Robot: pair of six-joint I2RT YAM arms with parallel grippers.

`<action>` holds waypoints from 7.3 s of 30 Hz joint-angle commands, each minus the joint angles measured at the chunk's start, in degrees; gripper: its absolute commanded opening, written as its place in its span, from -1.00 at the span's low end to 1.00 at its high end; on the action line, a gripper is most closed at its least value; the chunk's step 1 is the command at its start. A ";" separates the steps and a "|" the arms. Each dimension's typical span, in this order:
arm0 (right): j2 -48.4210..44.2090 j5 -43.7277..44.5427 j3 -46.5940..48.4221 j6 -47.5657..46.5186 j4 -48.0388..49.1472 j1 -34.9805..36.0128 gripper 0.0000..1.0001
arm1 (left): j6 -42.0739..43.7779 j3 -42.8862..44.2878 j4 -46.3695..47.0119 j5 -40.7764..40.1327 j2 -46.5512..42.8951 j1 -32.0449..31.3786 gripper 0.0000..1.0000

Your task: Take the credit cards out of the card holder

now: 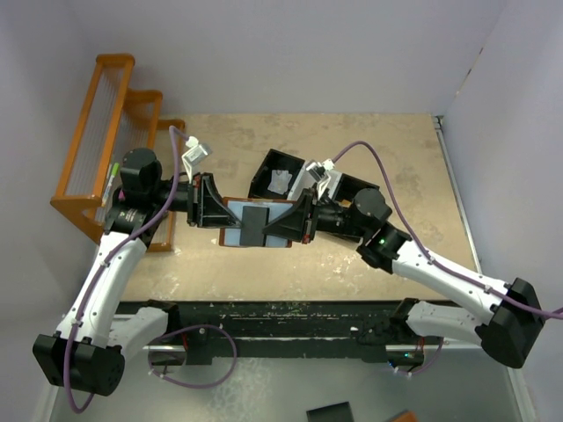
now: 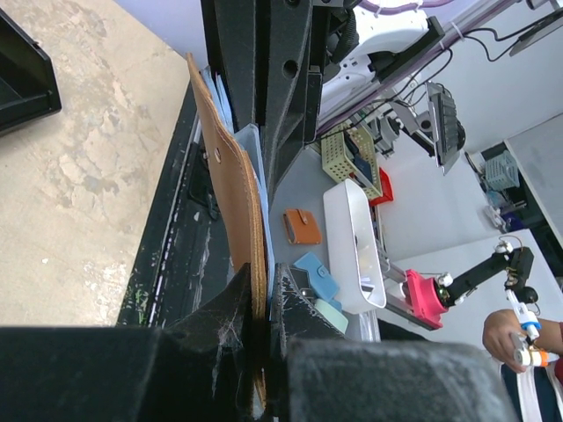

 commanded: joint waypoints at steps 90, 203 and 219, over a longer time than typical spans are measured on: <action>-6.91 3.61 -4.52 9.85 16.24 0.96 -0.90 | -10.39 -2.22 19.47 -5.18 -6.08 -2.37 -1.00; 31.43 11.76 20.53 -17.91 -40.93 -31.65 -0.77 | 16.60 10.96 -11.70 -4.27 -5.52 -2.28 -1.00; 16.80 14.39 20.47 -20.54 -43.22 -31.57 -0.02 | 9.92 10.85 -4.30 -2.59 -6.40 -2.28 -1.00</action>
